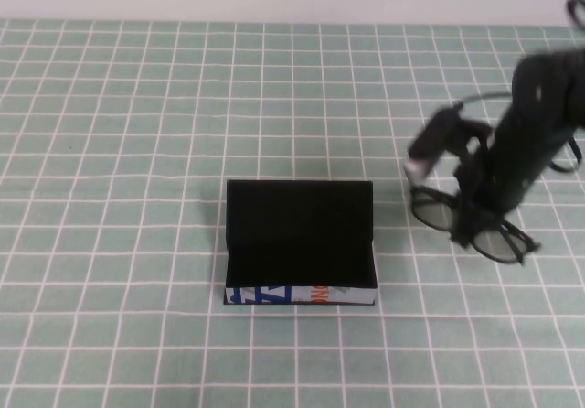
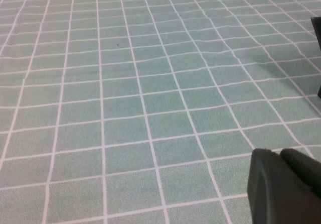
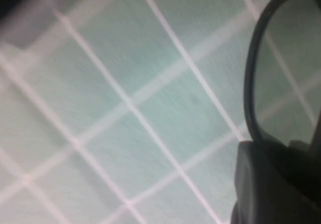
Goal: Return glasses to glasses case
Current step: Pick up the glasses from the table, then place the glasses in the glasses case
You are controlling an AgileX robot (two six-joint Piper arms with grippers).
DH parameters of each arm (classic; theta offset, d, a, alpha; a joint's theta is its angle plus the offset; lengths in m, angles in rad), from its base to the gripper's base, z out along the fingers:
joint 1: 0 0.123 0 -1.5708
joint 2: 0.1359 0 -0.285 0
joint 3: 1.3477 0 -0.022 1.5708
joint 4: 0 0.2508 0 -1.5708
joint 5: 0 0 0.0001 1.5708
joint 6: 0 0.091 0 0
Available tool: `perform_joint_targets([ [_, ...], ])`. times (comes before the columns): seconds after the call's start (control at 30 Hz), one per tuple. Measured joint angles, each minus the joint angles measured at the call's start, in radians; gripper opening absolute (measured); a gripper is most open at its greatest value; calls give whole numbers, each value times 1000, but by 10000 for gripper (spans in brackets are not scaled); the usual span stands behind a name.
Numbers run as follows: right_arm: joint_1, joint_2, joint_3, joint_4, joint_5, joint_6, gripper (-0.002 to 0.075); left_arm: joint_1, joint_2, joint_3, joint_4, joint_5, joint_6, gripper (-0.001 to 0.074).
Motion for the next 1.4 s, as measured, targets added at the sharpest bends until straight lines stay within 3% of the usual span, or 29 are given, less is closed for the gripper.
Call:
perform_joint_targets([
  [0.27,39,3,-256,245,222,-131,75,0,0,0,0,0,0,-2],
  [0.47,163,3,-331,320,239,-151,75,0,0,0,0,0,0,-2],
  [0.67,266,59,-336,333,248,-172,75,0,0,0,0,0,0,-2],
  [0.87,309,154,-336,333,248,-212,75,0,0,0,0,0,0,-2],
  [1.4,318,193,-336,255,243,-258,75,0,0,0,0,0,0,-2],
])
